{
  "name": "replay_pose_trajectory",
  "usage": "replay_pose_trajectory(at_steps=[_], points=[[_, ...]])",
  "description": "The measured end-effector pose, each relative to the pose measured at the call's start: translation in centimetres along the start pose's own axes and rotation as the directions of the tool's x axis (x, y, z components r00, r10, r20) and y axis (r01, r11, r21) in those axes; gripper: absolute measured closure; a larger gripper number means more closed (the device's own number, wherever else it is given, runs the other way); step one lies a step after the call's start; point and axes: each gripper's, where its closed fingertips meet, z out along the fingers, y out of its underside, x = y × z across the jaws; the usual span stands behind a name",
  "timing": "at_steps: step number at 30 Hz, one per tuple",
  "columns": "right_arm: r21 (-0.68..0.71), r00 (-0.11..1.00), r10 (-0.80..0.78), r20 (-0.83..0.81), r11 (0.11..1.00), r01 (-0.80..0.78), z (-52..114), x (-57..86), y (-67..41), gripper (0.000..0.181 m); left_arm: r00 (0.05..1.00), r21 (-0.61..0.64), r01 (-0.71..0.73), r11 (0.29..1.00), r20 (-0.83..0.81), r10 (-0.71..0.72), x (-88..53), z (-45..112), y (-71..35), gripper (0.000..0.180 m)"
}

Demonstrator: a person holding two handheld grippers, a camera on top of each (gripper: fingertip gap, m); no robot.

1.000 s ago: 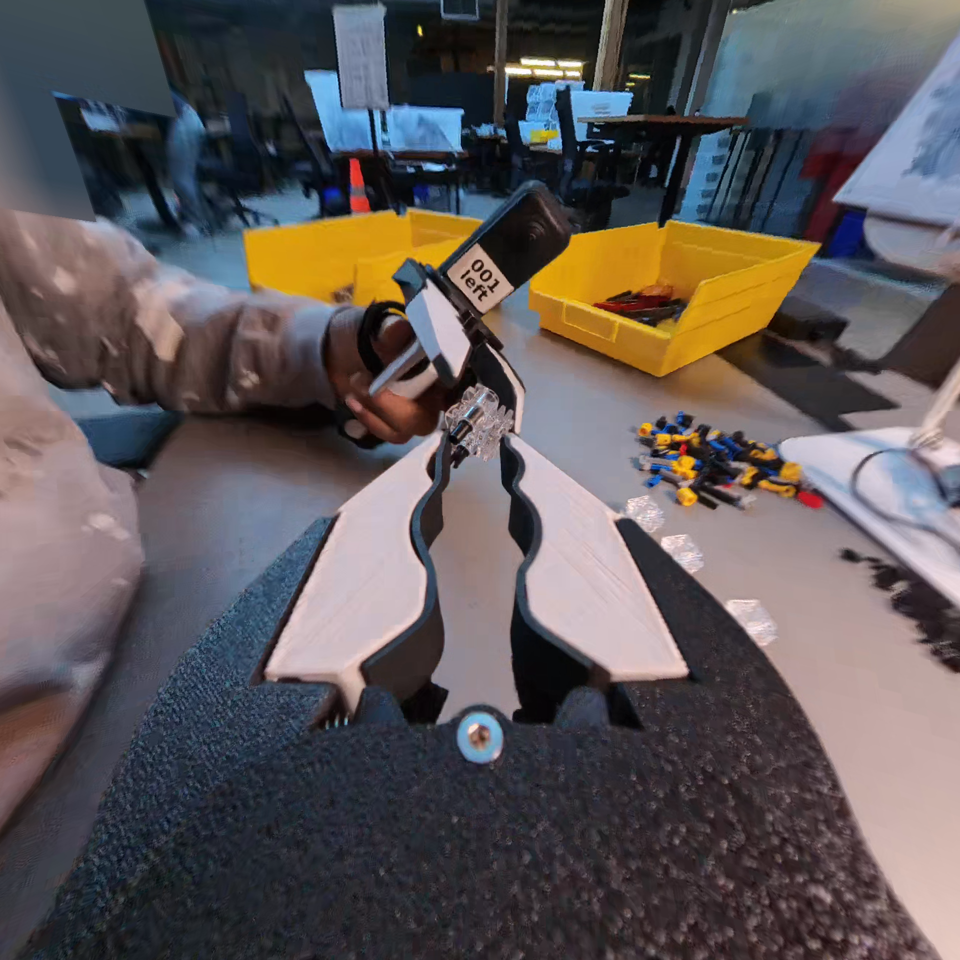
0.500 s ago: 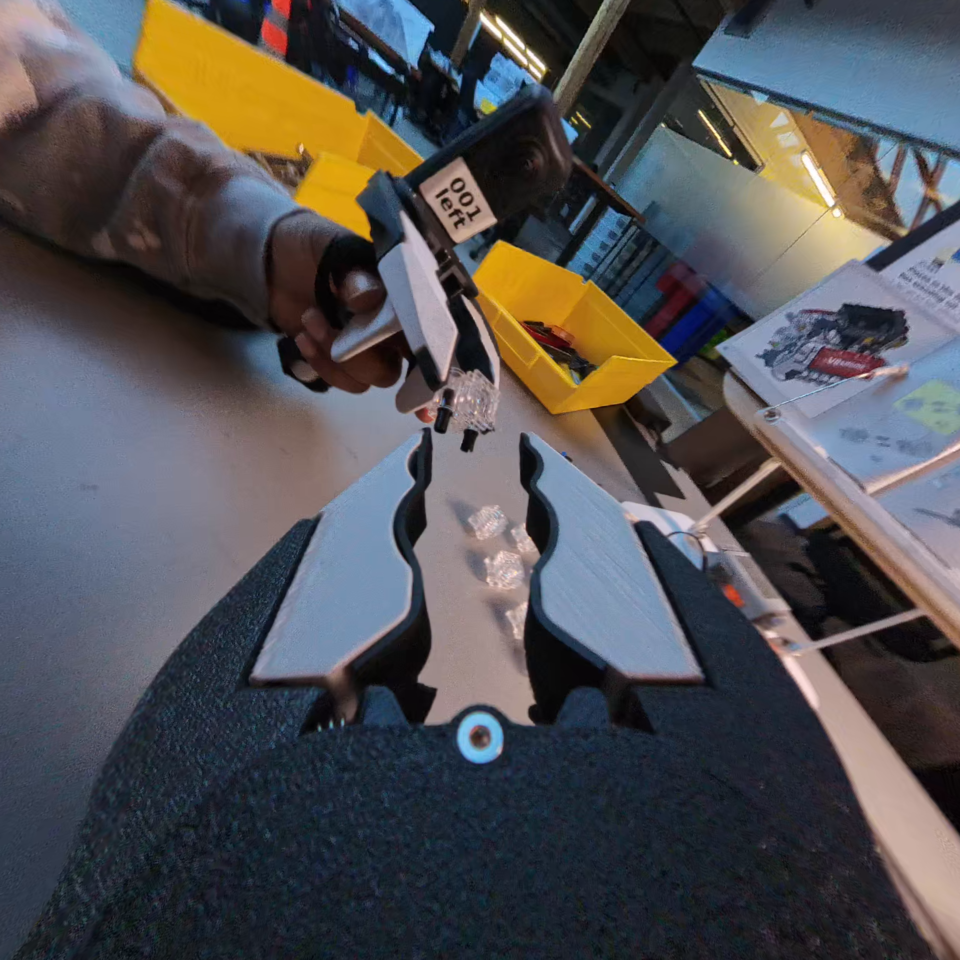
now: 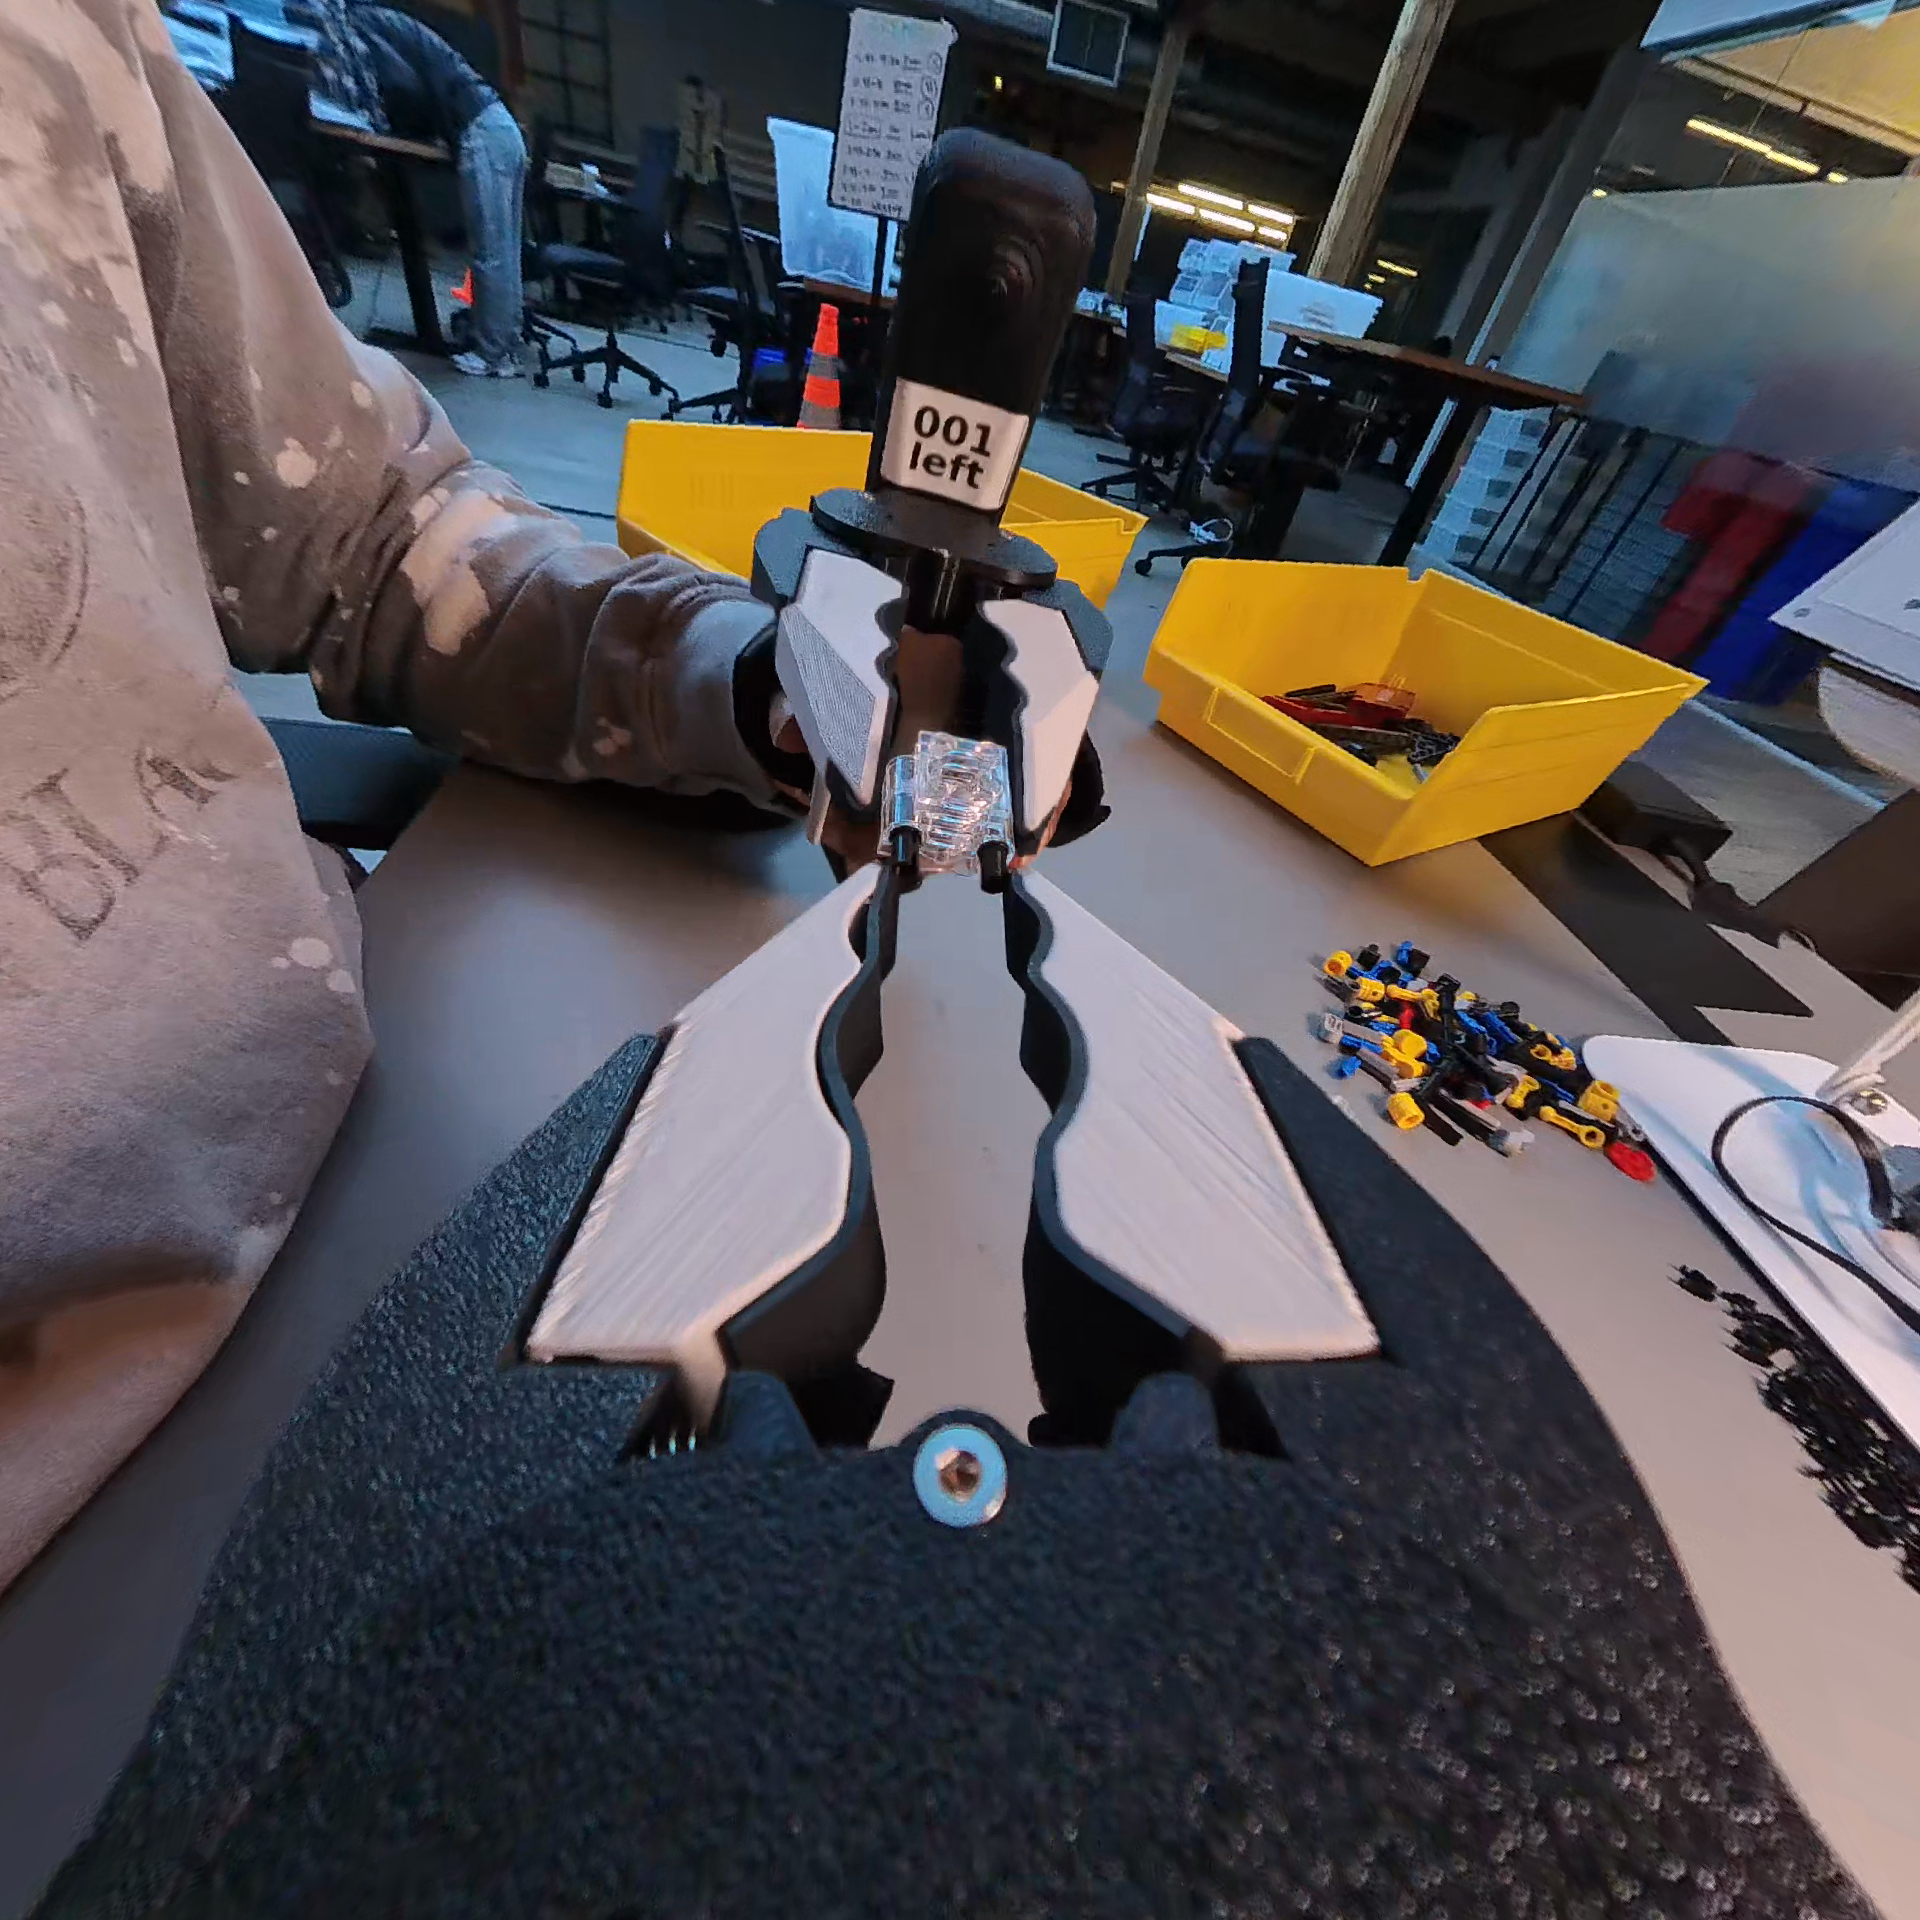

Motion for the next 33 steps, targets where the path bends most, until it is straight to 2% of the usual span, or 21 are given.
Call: replay_pose_trajectory(at_steps=[7, 14, 24, 27, 33], points=[[-0.235, 0.983, -0.176, -0.048, 0.959, 0.160, 0.2, 0.8, 3.7, 0.161, 0.996, -0.255, -0.003, 0.967, 0.088, 0.027, -1.7, 0.0, 4.1, 0.156], [-0.305, 0.972, -0.231, -0.044, 0.929, 0.207, 0.2, 0.9, 5.1, 0.161, 0.989, -0.345, -0.028, 0.938, 0.128, 0.076, -2.3, 0.3, 5.9, 0.156], [-0.360, 0.981, -0.193, -0.034, 0.918, 0.168, 0.7, 0.9, 6.8, 0.161, 0.988, -0.434, -0.007, 0.901, 0.136, 0.073, -2.9, 0.0, 7.7, 0.156], [-0.407, 0.985, -0.170, -0.007, 0.901, 0.153, 0.9, 0.5, 8.1, 0.161, 0.991, -0.500, 0.018, 0.866, 0.127, 0.052, -2.8, -0.3, 9.2, 0.156], [-0.539, 0.988, -0.154, 0.029, 0.830, 0.145, 0.9, 0.1, 11.6, 0.161, 0.989, -0.668, 0.044, 0.743, 0.134, 0.063, -3.1, -1.3, 13.1, 0.156]])
